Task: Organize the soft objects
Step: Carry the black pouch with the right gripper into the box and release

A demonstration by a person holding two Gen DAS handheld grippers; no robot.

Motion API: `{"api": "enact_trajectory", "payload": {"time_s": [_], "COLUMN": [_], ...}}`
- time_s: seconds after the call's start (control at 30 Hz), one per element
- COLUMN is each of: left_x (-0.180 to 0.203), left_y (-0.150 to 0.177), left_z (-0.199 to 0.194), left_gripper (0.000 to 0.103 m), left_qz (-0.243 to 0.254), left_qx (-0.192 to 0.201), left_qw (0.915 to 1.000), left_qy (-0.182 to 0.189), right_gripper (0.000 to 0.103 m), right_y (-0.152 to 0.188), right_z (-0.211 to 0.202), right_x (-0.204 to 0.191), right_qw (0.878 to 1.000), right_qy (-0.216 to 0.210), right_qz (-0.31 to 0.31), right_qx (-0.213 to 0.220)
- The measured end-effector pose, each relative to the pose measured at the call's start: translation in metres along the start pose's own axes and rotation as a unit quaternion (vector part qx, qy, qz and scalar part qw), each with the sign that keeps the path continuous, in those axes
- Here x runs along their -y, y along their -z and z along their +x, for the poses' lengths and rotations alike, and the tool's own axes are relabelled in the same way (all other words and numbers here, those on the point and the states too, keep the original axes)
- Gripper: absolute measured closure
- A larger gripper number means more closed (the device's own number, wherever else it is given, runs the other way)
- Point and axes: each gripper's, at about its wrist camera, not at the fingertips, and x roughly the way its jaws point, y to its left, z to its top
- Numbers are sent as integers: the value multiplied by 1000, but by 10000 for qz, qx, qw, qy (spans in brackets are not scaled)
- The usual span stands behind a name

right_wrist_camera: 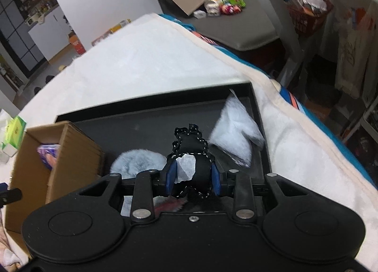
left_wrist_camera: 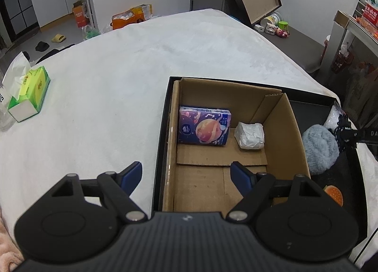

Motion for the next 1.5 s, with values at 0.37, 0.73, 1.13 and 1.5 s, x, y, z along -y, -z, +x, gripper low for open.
{"api": "enact_trajectory", "payload": {"time_s": [0.37,0.73,1.13,1.5], "left_x": [-17,-33,-49,-57], "left_y": [6,16,32,46], "left_z": [-7,-11,-3,7], "left_gripper": [23,25,49,85], "left_qz": [-171,-317,-609,-635], "left_qx": [75,77,-167,-394], "left_qw": [9997,9988,9956,9925], "left_qy": [179,376,688,970], "right_gripper": [72,72,71,71], "right_y": [-12,-11,-3,3], "right_z": [-20,-32,-32,-22], "right_x": [-41,-83,-128,-162], "right_qw": [9991,9973,9938,9896], "right_qy": [-279,-508,-836,-1077], "right_qz": [-235,-452,-694,-948], "right_qx": [215,294,244,77]}}
